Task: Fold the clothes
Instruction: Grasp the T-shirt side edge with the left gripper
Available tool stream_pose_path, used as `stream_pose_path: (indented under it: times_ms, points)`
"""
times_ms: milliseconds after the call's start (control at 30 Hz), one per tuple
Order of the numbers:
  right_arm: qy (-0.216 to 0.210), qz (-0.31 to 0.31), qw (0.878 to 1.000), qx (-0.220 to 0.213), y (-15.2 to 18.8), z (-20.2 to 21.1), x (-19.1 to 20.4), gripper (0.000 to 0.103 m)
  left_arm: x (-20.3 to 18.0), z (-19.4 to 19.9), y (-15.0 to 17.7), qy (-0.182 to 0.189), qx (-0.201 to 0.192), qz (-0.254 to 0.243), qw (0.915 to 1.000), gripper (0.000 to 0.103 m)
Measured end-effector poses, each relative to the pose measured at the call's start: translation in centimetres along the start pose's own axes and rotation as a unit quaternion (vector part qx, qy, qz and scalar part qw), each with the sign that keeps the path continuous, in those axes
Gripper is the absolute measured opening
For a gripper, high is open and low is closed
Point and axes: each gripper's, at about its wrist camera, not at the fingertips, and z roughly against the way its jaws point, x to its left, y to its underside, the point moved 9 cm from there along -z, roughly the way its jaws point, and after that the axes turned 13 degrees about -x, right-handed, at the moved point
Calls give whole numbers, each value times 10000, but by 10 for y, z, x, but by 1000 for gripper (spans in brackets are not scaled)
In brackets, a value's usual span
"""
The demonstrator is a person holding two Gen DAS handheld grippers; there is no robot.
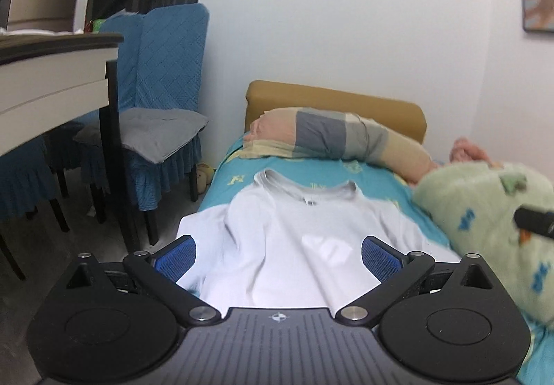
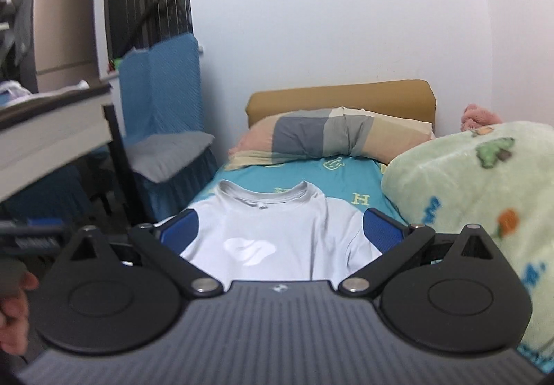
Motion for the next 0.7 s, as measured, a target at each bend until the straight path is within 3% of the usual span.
stream_pose_path:
  times_ms: [133, 400, 533, 700]
  points:
    - [-73, -112, 9999, -1, 10, 22, 0, 103, 3, 11, 11, -48, 70, 125, 9999, 103]
    - [15, -295, 9992, 281, 49, 23, -6, 103, 37, -14, 44, -351, 586, 771, 9947, 103]
    - [95, -472, 9978, 466, 65, 16, -8, 103, 62, -37, 62, -614, 902, 1367, 9846, 103]
    - [214, -579, 9968, 499, 73, 3, -11, 103, 107, -67, 81, -1067, 1051, 2145, 9652, 103]
